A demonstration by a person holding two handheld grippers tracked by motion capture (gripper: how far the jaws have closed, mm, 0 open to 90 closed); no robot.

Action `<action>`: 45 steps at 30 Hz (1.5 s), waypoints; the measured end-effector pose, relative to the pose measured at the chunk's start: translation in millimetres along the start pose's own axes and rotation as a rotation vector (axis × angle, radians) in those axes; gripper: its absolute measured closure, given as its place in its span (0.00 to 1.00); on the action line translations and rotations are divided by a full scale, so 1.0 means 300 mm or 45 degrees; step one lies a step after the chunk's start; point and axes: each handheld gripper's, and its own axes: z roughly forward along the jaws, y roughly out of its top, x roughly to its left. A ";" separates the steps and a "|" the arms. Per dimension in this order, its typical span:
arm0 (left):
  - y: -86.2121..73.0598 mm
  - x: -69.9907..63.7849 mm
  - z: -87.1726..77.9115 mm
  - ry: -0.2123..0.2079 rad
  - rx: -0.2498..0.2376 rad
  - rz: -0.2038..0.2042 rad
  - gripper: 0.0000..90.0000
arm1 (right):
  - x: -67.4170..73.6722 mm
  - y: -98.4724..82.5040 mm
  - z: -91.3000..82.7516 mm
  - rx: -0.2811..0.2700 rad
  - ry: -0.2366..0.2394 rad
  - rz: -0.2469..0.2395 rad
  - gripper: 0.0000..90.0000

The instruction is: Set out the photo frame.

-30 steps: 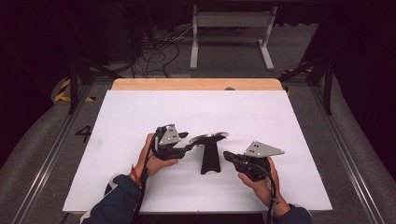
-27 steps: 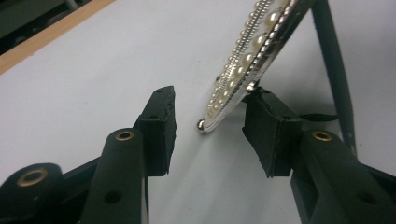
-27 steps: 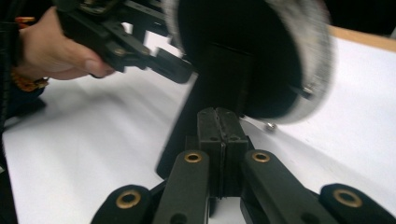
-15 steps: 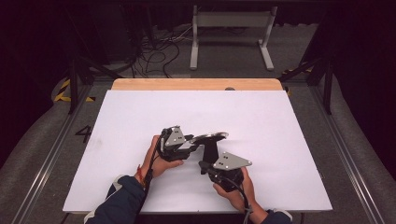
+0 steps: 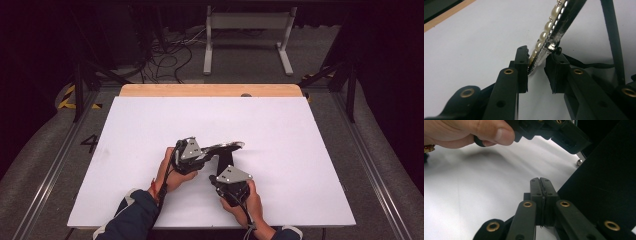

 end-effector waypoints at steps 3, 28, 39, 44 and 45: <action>0.001 -0.002 -0.001 0.005 0.004 0.007 0.82 | 0.006 -0.001 -0.001 0.012 -0.024 -0.014 1.00; -0.001 -0.029 -0.036 0.062 0.053 0.081 0.87 | -0.063 -0.029 -0.038 0.046 -0.026 0.053 1.00; -0.003 -0.016 -0.027 0.011 -0.012 0.011 0.79 | -0.077 -0.029 -0.049 0.033 0.008 0.051 0.98; -0.003 -0.020 0.025 0.014 0.002 -0.037 0.71 | -0.047 -0.016 -0.047 0.020 0.045 0.013 0.98; -0.004 -0.019 0.028 0.011 0.002 -0.044 0.70 | -0.046 -0.016 -0.042 0.020 0.043 0.016 0.98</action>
